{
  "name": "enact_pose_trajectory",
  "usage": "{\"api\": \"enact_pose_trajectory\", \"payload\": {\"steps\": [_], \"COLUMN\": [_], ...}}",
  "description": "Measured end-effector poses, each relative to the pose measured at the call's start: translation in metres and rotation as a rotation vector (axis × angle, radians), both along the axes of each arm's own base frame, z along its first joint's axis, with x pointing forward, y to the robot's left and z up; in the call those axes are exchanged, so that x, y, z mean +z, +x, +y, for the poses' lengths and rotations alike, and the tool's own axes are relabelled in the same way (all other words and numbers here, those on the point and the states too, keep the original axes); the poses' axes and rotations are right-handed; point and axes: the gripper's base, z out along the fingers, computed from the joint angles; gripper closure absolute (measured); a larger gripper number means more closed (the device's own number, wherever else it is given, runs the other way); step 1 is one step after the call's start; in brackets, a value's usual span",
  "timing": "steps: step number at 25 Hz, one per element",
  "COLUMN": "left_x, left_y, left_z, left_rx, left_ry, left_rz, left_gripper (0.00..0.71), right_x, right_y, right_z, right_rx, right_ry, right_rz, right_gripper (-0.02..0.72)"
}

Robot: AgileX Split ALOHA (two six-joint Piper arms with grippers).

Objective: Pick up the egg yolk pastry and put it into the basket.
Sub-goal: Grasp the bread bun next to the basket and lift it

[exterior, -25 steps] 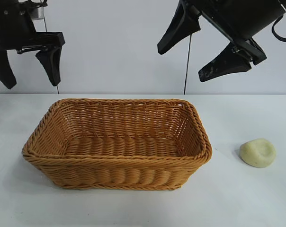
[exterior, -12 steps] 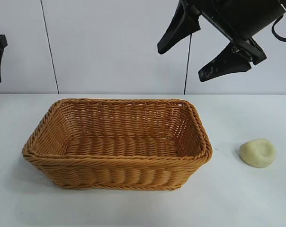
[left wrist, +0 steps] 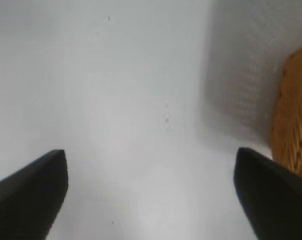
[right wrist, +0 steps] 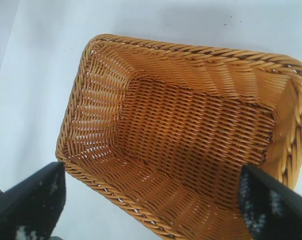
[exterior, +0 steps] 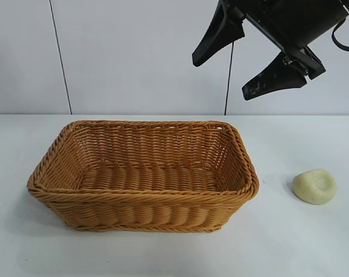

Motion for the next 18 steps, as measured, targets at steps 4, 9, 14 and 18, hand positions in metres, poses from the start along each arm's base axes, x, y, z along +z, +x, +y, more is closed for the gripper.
{"api": "enact_pose_trajectory", "payload": {"steps": [4, 9, 14, 18], "left_x": [-0.013, -0.034, -0.048, -0.043], "left_y": [-0.051, -0.106, -0.137, -0.157], "left_z": [-0.001, -0.002, -0.003, -0.004], "left_rx": [0.000, 0.002, 0.005, 0.009], "left_ry": [-0.001, 0.000, -0.001, -0.014], "left_rz": [0.005, -0.059, -0.186, -0.341], "left_gripper": [0.015, 0.015, 0.015, 0.015], "right_x": [0.000, 0.000, 0.000, 0.000], "right_y": [0.000, 0.000, 0.000, 0.000], "right_z": [0.000, 0.000, 0.000, 0.000], "right_rx": [0.000, 0.000, 0.000, 0.000], "right_ry": [0.000, 0.000, -0.001, -0.001], "right_rz": [0.000, 0.000, 0.000, 0.000], "right_gripper": [0.062, 0.062, 0.062, 0.062]}}
